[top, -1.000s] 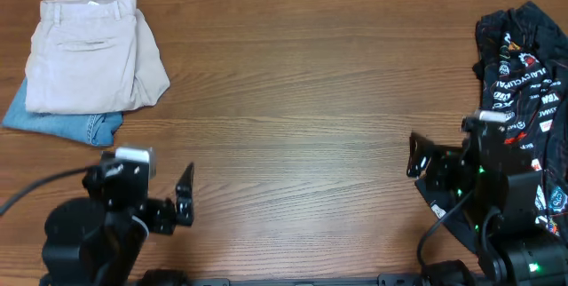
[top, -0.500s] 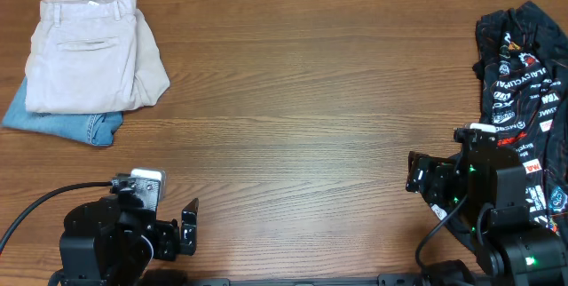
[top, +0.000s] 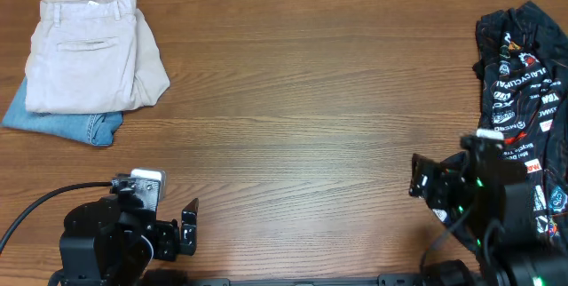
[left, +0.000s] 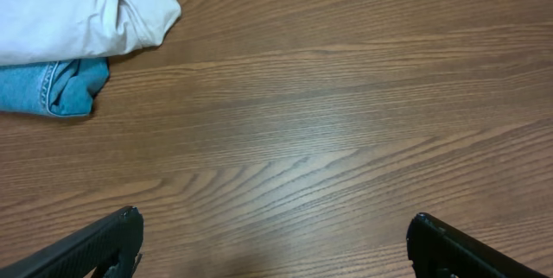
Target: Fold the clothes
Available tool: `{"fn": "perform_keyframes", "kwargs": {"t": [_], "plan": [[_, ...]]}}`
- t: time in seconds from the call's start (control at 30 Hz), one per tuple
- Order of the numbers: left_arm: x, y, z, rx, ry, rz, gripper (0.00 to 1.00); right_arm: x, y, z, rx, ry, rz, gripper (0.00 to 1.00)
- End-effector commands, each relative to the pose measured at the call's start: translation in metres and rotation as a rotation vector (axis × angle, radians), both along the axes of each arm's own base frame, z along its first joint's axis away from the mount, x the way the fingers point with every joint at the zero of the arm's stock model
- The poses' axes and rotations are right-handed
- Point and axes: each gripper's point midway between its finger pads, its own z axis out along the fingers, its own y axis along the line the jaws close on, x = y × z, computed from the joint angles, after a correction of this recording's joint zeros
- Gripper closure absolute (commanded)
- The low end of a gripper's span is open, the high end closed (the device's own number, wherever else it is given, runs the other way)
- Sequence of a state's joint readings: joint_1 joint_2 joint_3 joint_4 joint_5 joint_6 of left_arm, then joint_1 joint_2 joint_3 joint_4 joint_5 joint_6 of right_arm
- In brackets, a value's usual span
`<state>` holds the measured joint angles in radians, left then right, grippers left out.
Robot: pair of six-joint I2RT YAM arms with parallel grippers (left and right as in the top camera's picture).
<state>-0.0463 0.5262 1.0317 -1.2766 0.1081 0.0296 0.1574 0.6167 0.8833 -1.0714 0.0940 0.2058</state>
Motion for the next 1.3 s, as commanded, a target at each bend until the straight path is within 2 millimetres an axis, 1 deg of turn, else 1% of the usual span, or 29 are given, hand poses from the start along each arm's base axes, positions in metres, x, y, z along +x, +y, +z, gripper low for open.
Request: {"fn": "perform_keyframes", "kwargs": {"t": [0.0, 0.07, 0.13, 0.23, 0.3, 0.37, 0.43, 0.47, 0.63, 0.77, 0.8, 0.87, 0.9, 0.93, 1.0, 1.03, 1.27], "plan": [[-0.001, 0.001, -0.001, 0.016, -0.004, -0.006, 0.00, -0.013, -0.009, 0.020, -0.003, -0.117, -0.034, 0.00], [-0.001, 0.001, -0.001, 0.016, -0.004, -0.006, 0.00, -0.020, -0.012, 0.027, 0.000, -0.191, -0.041, 0.00], [-0.001, 0.001, -0.001, 0.016, -0.004, -0.006, 0.00, -0.025, -0.014, 0.029, 0.005, -0.259, -0.044, 0.00], [-0.001, 0.001, -0.001, 0.016, -0.004, -0.006, 0.00, -0.028, -0.015, 0.022, 0.009, -0.364, -0.040, 0.00], [-0.001, 0.001, -0.001, 0.016, -0.004, -0.006, 0.00, -0.025, -0.016, 0.017, 0.014, -0.448, -0.044, 0.00], [-0.001, 0.001, -0.001, 0.016, -0.004, -0.006, 0.00, -0.022, -0.011, 0.014, 0.003, -0.520, -0.006, 0.00], [-0.001, 0.001, -0.001, 0.016, -0.004, -0.006, 0.00, -0.013, -0.007, 0.010, -0.014, -0.565, 0.028, 0.00], [-0.001, 0.001, -0.001, 0.016, -0.004, -0.006, 0.00, -0.005, -0.005, 0.008, -0.026, -0.588, 0.043, 0.00], [-0.001, 0.001, -0.001, 0.016, -0.004, -0.006, 0.00, 0.016, -0.003, 0.005, -0.082, -0.706, 0.067, 0.00], [-0.001, 0.001, -0.001, 0.016, -0.004, -0.006, 0.00, 0.032, -0.001, -0.004, -0.136, -0.808, 0.081, 0.00], [-0.001, 0.001, -0.001, 0.016, -0.004, -0.006, 0.00, 0.037, 0.000, -0.011, -0.131, -0.845, 0.079, 0.00], [-0.001, 0.001, -0.001, 0.016, -0.004, -0.006, 0.00, 0.041, 0.004, -0.026, -0.121, -0.839, 0.101, 0.00], [-0.001, 0.001, -0.001, 0.016, -0.004, -0.006, 0.00, 0.041, 0.004, -0.042, -0.124, -0.772, 0.106, 0.00], [-0.001, 0.001, -0.001, 0.016, -0.004, -0.006, 0.00, 0.041, 0.003, -0.053, -0.127, -0.727, 0.105, 0.00], [-0.001, 0.001, -0.001, 0.016, -0.004, -0.006, 0.00, 0.041, 0.006, -0.049, -0.120, -0.744, 0.122, 0.00], [-0.001, 0.001, -0.001, 0.016, -0.004, -0.006, 0.00, 0.041, 0.006, -0.052, -0.120, -0.733, 0.123, 0.00], [-0.001, 0.001, -0.001, 0.016, -0.004, -0.006, 0.00, 0.041, 0.006, -0.052, -0.120, -0.732, 0.123, 0.00]]}}
